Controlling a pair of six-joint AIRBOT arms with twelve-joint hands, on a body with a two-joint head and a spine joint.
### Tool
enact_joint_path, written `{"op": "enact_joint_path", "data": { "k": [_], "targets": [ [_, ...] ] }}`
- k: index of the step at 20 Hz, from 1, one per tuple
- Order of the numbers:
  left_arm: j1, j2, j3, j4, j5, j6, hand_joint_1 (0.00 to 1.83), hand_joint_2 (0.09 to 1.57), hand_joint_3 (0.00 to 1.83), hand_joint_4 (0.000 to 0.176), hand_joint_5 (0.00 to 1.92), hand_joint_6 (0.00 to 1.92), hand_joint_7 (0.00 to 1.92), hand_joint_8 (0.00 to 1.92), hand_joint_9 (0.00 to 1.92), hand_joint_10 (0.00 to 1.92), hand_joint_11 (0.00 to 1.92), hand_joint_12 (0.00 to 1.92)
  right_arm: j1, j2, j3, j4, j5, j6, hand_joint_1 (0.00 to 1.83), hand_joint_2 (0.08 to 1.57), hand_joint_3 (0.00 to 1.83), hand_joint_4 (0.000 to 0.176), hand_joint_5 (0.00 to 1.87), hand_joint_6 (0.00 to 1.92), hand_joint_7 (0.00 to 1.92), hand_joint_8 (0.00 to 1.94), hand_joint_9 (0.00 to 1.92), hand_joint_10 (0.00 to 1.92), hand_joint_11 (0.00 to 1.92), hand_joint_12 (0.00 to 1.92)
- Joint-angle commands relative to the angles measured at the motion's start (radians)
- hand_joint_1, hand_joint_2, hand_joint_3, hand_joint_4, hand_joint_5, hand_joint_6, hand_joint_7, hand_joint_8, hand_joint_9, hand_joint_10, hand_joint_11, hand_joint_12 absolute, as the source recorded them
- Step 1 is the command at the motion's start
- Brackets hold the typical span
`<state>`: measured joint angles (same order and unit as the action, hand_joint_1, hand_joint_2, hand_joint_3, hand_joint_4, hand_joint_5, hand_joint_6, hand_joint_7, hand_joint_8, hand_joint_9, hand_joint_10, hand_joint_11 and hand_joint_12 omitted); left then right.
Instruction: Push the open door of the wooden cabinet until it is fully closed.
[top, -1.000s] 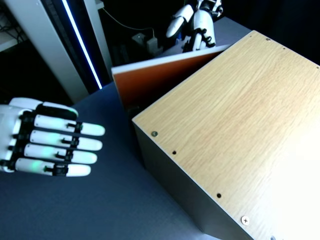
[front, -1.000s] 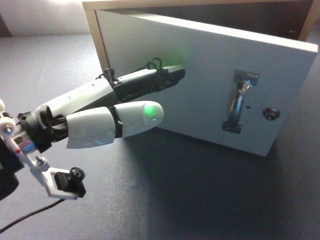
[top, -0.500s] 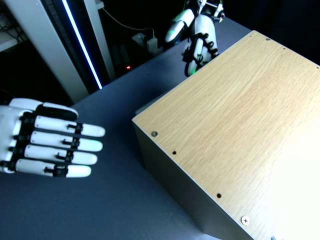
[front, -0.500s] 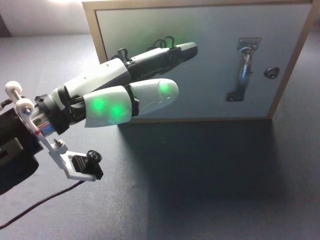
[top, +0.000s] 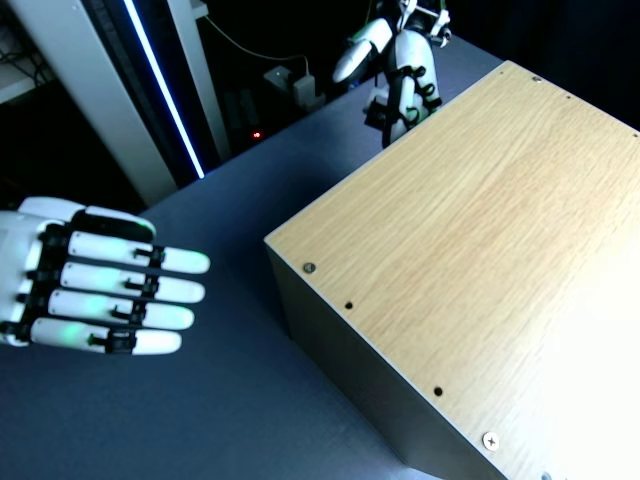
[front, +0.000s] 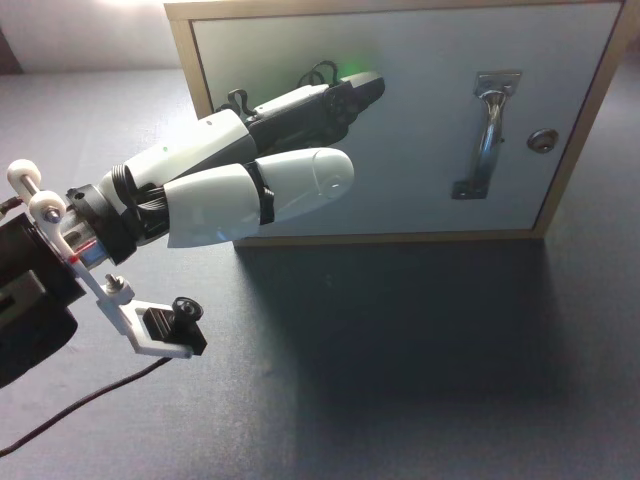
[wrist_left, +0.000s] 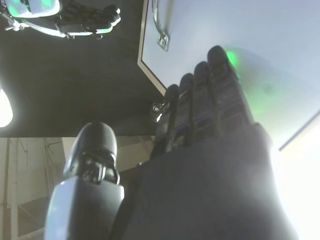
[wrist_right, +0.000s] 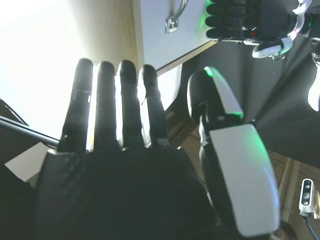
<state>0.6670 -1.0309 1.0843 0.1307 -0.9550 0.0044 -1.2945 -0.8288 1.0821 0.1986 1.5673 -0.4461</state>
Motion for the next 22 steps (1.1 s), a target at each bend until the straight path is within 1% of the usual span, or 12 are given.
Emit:
{"op": "enact_joint_path", "data": {
  "k": [1, 4, 8, 10, 12, 14, 15, 16, 17, 18, 21, 22],
  "targets": [
    [-0.005, 0.011, -0.004, -0.028, -0.134, -0.004, 0.02, 1.41, 0.00, 0.000, 0.10, 0.00, 0.09, 0.00, 0.10, 0.00, 0.11, 0.01, 0.004, 0.001, 0.002, 0.029, 0.126, 0.009, 0.59, 1.39, 0.00, 0.000, 0.34, 0.00, 0.33, 0.00, 0.26, 0.01, 0.00, 0.68],
    [0.023, 0.051, -0.041, -0.024, -0.175, -0.004, 0.00, 1.43, 0.01, 0.000, 0.11, 0.00, 0.10, 0.00, 0.10, 0.00, 0.10, 0.01, 0.004, 0.001, 0.002, 0.029, 0.126, 0.009, 0.53, 1.39, 0.00, 0.000, 0.34, 0.00, 0.33, 0.00, 0.26, 0.00, 0.00, 0.68],
    [0.116, 0.135, -0.101, -0.050, -0.268, -0.004, 0.11, 1.45, 0.00, 0.000, 0.15, 0.01, 0.11, 0.00, 0.11, 0.00, 0.13, 0.03, 0.004, 0.000, 0.002, 0.031, 0.140, 0.009, 0.53, 1.38, 0.00, 0.000, 0.33, 0.00, 0.30, 0.00, 0.24, 0.00, 0.00, 0.63],
    [0.174, 0.175, -0.130, -0.093, -0.339, -0.004, 0.15, 1.44, 0.00, 0.000, 0.15, 0.00, 0.11, 0.00, 0.11, 0.00, 0.14, 0.03, 0.004, -0.002, 0.002, 0.033, 0.147, 0.009, 0.61, 1.37, 0.00, 0.000, 0.35, 0.01, 0.30, 0.01, 0.22, 0.00, 0.00, 0.57],
    [0.229, 0.206, -0.153, -0.148, -0.398, -0.004, 0.15, 1.41, 0.00, 0.000, 0.13, 0.00, 0.13, 0.00, 0.14, 0.00, 0.15, 0.05, 0.004, -0.003, 0.001, 0.033, 0.155, 0.009, 0.69, 1.36, 0.00, 0.000, 0.38, 0.00, 0.33, 0.00, 0.24, 0.00, 0.00, 0.61],
    [0.290, 0.230, -0.168, -0.214, -0.468, -0.004, 0.16, 1.36, 0.00, 0.000, 0.15, 0.00, 0.13, 0.00, 0.13, 0.00, 0.17, 0.07, 0.004, -0.003, 0.000, 0.034, 0.174, 0.009, 0.61, 1.35, 0.00, 0.000, 0.37, 0.00, 0.35, 0.00, 0.29, 0.00, 0.00, 0.68],
    [0.328, 0.243, -0.178, -0.257, -0.504, -0.004, 0.19, 1.35, 0.00, 0.000, 0.12, 0.00, 0.11, 0.00, 0.11, 0.00, 0.14, 0.07, 0.005, -0.002, 0.000, 0.034, 0.188, 0.009, 0.60, 1.35, 0.00, 0.000, 0.36, 0.00, 0.34, 0.00, 0.28, 0.00, 0.00, 0.65],
    [0.355, 0.253, -0.185, -0.288, -0.531, -0.004, 0.28, 1.37, 0.00, 0.000, 0.10, 0.00, 0.08, 0.00, 0.07, 0.00, 0.09, 0.05, 0.006, -0.002, 0.000, 0.034, 0.195, 0.009, 0.62, 1.38, 0.00, 0.000, 0.33, 0.00, 0.33, 0.00, 0.29, 0.00, 0.00, 0.70],
    [0.380, 0.262, -0.192, -0.318, -0.553, -0.004, 0.32, 1.36, 0.00, 0.000, 0.07, 0.00, 0.04, 0.00, 0.02, 0.00, 0.02, 0.02, 0.011, 0.001, -0.001, 0.034, 0.195, 0.009, 0.66, 1.39, 0.00, 0.000, 0.28, 0.00, 0.27, 0.00, 0.25, 0.00, 0.00, 0.63],
    [0.399, 0.267, -0.196, -0.339, -0.566, -0.004, 0.35, 1.27, 0.00, 0.000, 0.03, 0.00, 0.00, 0.00, 0.00, 0.00, 0.00, 0.00, 0.017, 0.003, -0.001, 0.034, 0.195, 0.009, 0.76, 1.37, 0.00, 0.000, 0.26, 0.00, 0.26, 0.00, 0.24, 0.00, 0.01, 0.60],
    [0.425, 0.268, -0.197, -0.367, -0.600, -0.004, 0.42, 1.31, 0.01, 0.000, 0.03, 0.00, 0.00, 0.00, 0.00, 0.00, 0.00, 0.00, 0.038, 0.004, -0.001, 0.033, 0.195, 0.009, 0.76, 1.35, 0.00, 0.000, 0.26, 0.00, 0.26, 0.00, 0.21, 0.00, 0.00, 0.47],
    [0.429, 0.269, -0.198, -0.372, -0.613, -0.004, 0.46, 1.31, 0.00, 0.000, 0.02, 0.00, 0.00, 0.00, 0.00, 0.00, 0.00, 0.00, 0.045, 0.005, 0.000, 0.030, 0.195, 0.009, 0.79, 1.36, 0.00, 0.000, 0.26, 0.00, 0.25, 0.00, 0.21, 0.00, 0.00, 0.53]
  ]
}}
